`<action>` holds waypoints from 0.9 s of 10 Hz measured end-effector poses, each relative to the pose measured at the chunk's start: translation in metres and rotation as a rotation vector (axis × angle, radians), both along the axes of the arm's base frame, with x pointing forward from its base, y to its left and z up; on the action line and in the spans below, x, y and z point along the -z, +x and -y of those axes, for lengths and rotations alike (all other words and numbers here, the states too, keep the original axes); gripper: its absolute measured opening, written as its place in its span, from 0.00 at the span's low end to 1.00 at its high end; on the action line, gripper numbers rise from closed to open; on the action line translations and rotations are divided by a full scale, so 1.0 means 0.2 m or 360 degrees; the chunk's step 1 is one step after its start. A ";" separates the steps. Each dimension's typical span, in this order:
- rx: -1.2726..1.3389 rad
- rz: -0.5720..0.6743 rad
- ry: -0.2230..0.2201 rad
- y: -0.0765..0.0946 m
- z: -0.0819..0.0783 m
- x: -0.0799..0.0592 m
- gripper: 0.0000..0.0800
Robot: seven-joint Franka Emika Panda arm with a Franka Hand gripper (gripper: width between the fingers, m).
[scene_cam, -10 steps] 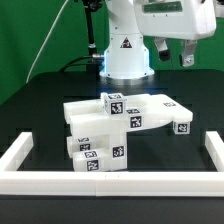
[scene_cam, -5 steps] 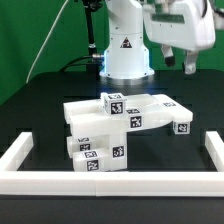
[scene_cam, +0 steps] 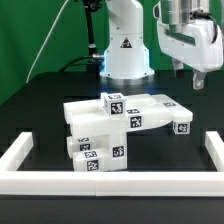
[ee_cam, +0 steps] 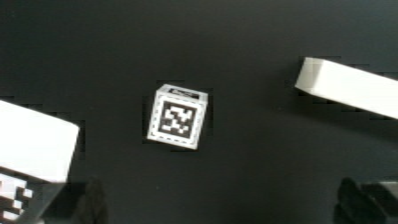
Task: Assemble chair
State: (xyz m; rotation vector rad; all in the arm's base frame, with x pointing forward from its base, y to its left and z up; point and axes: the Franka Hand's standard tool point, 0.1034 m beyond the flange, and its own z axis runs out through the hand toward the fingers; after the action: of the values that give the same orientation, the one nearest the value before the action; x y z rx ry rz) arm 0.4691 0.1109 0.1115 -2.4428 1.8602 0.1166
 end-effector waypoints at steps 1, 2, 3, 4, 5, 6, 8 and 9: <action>0.0002 0.0004 -0.0004 0.00 0.00 0.01 0.81; 0.0018 0.0017 -0.0028 -0.05 0.00 0.06 0.81; 0.0005 -0.0014 -0.0049 -0.11 -0.01 0.11 0.81; -0.0009 -0.0021 -0.0066 -0.13 -0.02 0.15 0.81; -0.0027 -0.0018 -0.0094 -0.15 -0.03 0.20 0.81; -0.0046 -0.0037 -0.0117 -0.16 -0.04 0.25 0.81; -0.0067 -0.0052 -0.0152 -0.16 -0.04 0.33 0.81; -0.0075 -0.0054 -0.0164 -0.16 -0.05 0.35 0.81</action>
Offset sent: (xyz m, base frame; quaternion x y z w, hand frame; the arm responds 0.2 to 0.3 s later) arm -0.0272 -0.0015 -0.0318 -0.0066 0.0401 0.0177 0.9990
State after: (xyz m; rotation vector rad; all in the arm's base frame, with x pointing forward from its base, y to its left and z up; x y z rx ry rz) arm 0.4371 0.1203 0.0413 -2.5692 1.8676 0.0668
